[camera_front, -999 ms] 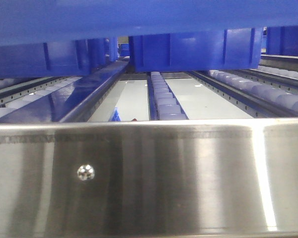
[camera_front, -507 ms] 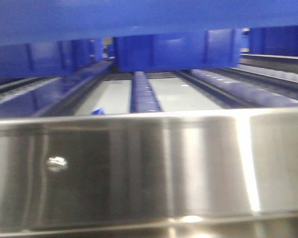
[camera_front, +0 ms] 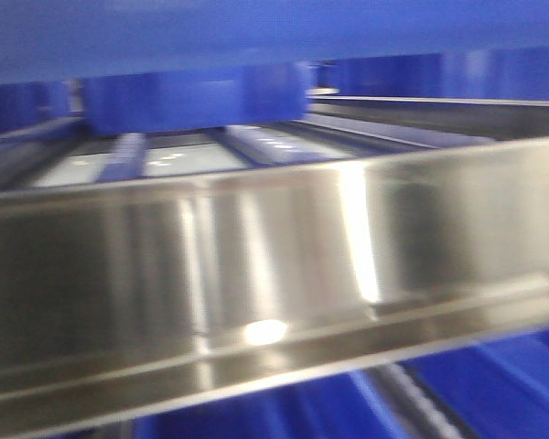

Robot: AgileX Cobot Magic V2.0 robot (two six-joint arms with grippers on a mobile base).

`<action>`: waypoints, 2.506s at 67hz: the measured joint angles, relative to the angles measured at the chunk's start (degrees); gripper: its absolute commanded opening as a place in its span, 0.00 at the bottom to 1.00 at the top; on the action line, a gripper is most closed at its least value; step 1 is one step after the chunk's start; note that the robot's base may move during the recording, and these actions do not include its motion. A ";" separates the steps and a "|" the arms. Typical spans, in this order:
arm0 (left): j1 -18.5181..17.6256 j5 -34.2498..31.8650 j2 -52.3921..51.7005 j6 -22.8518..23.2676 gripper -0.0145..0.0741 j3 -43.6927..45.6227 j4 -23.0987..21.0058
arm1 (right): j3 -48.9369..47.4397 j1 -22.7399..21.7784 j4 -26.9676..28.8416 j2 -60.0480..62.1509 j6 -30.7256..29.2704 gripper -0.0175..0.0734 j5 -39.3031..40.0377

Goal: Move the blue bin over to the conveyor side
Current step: 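Hold the blue bin with both grippers while driving away from the rack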

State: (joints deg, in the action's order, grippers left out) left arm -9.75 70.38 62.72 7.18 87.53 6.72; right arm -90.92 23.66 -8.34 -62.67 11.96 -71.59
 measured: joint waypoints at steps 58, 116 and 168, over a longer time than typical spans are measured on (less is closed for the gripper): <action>0.00 0.00 0.00 0.00 0.14 0.00 0.00 | 0.00 0.00 0.00 0.00 0.00 0.10 0.00; 0.00 0.00 0.00 0.10 0.14 0.00 -0.10 | 0.00 0.00 -0.11 0.00 0.00 0.10 0.00; 0.00 0.00 0.00 0.10 0.14 0.00 -0.10 | 0.00 0.00 -0.11 0.00 0.00 0.10 0.00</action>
State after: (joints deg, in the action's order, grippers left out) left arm -9.75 70.38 62.72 7.29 87.53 6.62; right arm -90.92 23.66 -8.45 -62.67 11.96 -71.59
